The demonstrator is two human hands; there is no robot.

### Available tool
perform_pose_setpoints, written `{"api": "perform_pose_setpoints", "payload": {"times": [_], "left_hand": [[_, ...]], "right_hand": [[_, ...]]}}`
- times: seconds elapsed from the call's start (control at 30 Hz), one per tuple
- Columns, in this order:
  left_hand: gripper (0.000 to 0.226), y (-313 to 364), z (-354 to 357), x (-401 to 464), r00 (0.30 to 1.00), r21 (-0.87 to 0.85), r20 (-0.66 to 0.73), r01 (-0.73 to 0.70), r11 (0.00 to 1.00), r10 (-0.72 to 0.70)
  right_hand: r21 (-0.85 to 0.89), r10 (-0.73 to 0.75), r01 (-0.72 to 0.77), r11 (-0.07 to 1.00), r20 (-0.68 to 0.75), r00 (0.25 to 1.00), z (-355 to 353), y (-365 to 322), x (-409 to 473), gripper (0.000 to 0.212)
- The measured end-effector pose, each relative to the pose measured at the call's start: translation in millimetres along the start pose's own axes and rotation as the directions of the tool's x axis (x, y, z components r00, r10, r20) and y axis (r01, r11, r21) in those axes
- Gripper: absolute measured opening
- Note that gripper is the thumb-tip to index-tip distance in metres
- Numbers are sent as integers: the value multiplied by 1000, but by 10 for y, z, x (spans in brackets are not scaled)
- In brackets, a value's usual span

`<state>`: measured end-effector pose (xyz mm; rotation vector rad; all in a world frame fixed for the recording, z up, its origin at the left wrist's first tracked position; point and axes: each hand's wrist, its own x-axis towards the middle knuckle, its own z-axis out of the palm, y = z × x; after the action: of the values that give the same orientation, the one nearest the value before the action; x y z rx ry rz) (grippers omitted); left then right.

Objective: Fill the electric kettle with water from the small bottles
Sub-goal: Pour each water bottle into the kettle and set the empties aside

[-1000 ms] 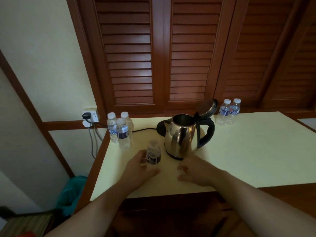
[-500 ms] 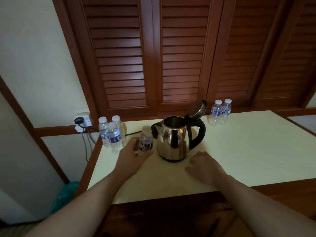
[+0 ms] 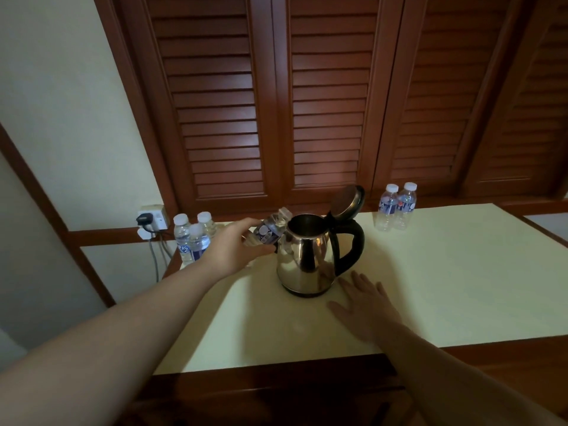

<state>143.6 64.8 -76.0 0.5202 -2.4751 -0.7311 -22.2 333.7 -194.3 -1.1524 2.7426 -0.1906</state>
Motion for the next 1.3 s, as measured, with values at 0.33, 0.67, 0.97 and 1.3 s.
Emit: {"api": "perform_pose_setpoints", "payload": {"times": [0.33,0.67,0.97,1.3], "left_hand": [[59,31,-291,205,995,143,66,-87,986,79],[68,143,-556,369,980,262,144,-173,950,139],[69,166,-668,434,976,308,174,-180,934,131],[67,188,-713,501,966,333,205,-221,917,158]], "right_hand": [[14,-18,18,1000,-19,1000,23,41,4,85],[26,-26,27,999,-41,999,0,35,-19,83],[25,-31,32,999,-37,999,-7,33,-29,81],[61,-34,38,997,-56,998,17,53,-20,79]]}}
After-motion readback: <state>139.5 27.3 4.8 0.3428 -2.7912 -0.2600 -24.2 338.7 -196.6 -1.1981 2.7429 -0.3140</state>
